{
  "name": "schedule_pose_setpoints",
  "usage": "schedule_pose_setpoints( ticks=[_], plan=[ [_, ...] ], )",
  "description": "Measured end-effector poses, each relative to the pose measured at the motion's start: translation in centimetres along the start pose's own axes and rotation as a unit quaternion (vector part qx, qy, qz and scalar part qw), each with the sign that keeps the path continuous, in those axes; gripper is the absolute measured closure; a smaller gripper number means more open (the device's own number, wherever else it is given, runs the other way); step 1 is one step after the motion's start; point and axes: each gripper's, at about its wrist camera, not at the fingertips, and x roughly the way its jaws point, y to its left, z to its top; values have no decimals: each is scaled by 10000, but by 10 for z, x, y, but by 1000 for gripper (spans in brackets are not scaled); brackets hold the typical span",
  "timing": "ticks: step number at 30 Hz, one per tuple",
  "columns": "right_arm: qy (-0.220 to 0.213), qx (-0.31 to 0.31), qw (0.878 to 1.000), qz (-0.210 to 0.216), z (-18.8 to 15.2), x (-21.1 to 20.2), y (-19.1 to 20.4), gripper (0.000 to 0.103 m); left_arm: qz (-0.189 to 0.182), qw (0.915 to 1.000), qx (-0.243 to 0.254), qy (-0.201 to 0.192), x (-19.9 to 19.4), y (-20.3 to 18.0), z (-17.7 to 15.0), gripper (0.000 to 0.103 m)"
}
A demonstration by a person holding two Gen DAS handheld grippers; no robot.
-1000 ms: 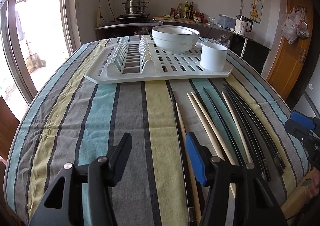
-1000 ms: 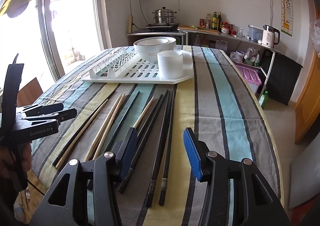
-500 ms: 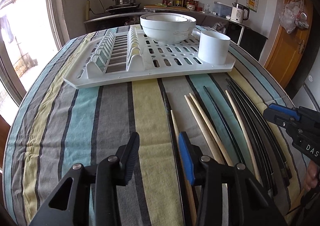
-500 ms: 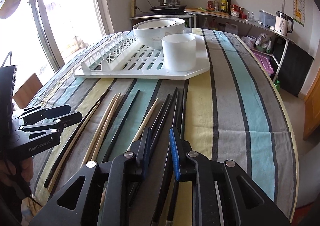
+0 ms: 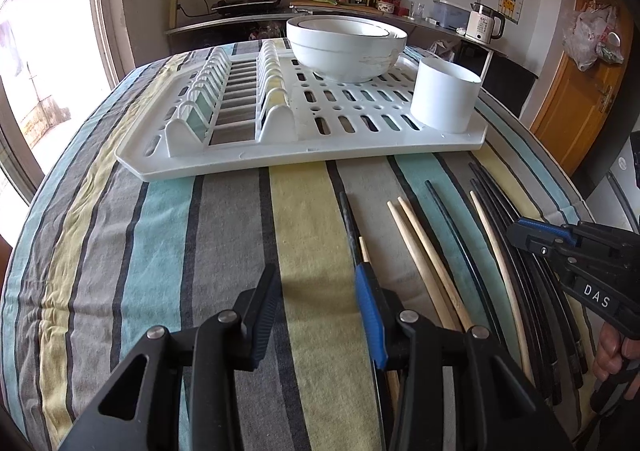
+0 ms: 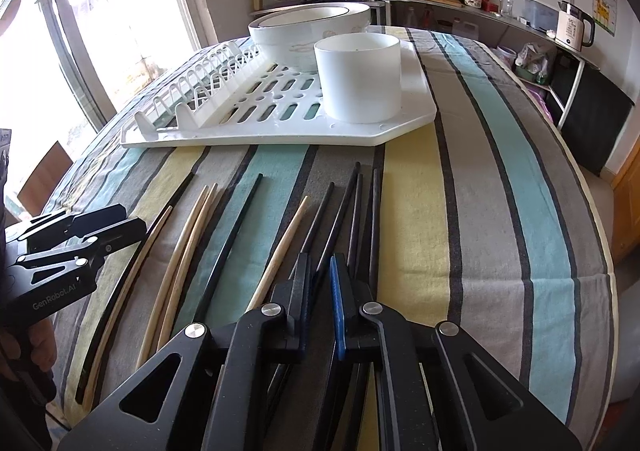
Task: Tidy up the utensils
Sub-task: 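Lower the right tool onto a black chopstick and close it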
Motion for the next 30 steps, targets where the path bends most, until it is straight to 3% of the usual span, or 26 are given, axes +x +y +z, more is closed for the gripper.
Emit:
schedule_pose_setpoints(
  ticks=[7,15,18,22,30],
  plan=[
    [18,14,10000,-39,6,4,0,93,-128,9998,27,144,13,-4,15,62],
    [91,11,9999,-122,13,9,0,93,176,9991,226,302,26,-13,28,64],
    [146,-44,9997,-195,17,12,2,94,349,9984,354,280,29,-18,30,71],
    [200,-131,9994,-264,19,13,5,95,367,9977,495,292,29,-27,29,93],
    [86,-91,9999,-47,18,5,0,97,89,9989,390,243,23,-22,31,98]
  ],
)
